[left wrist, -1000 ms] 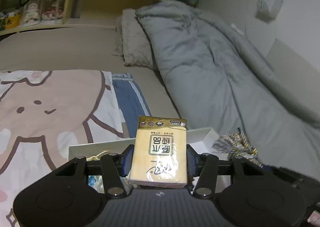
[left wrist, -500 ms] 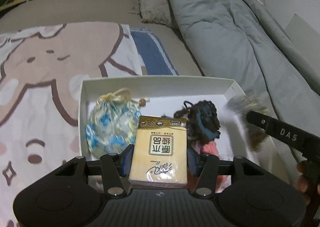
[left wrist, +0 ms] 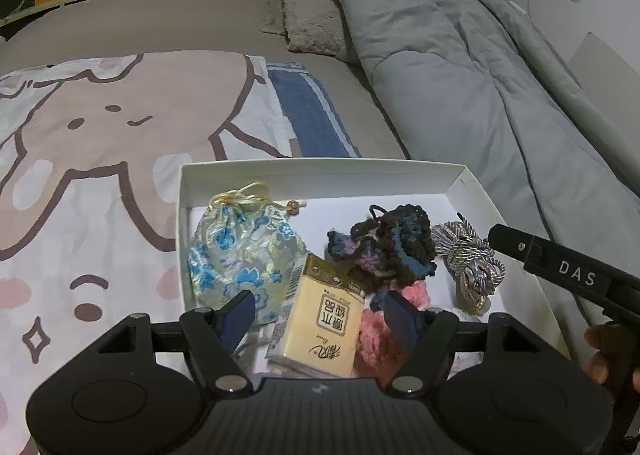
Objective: Organize objects
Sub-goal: 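Carry the tissue pack and cord bundle into the white box and open both tools, then withdraw both tools from the white box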
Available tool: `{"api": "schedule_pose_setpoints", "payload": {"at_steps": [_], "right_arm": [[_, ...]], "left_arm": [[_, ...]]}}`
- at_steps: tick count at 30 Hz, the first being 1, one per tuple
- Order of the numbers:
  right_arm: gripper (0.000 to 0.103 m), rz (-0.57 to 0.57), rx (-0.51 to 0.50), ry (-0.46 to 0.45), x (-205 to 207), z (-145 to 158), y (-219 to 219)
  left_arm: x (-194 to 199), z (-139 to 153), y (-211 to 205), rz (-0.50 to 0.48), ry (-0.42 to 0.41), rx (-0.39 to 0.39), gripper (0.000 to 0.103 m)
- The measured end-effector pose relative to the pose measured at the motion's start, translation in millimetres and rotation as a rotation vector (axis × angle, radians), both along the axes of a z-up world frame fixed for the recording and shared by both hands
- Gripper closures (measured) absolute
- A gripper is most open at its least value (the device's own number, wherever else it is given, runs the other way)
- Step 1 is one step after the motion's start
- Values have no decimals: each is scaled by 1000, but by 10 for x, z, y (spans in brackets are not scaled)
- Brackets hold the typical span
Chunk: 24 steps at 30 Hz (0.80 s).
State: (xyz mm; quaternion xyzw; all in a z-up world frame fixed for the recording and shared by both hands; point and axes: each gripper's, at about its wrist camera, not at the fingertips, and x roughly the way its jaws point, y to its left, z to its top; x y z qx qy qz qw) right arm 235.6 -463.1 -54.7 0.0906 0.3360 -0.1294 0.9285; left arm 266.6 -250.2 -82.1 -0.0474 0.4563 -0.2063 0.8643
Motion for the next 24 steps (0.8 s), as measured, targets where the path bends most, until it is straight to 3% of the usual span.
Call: {"api": "schedule_pose_setpoints", "payload": {"at_steps": [13,24], "right_arm": [[24,3,28,-24,-206,279,172],[6,16,-10,-24,-490,528,370]], "left_arm": [[-204,326,220,24,-48,3,31],[-431,644,530,49,-112,24,0]]}}
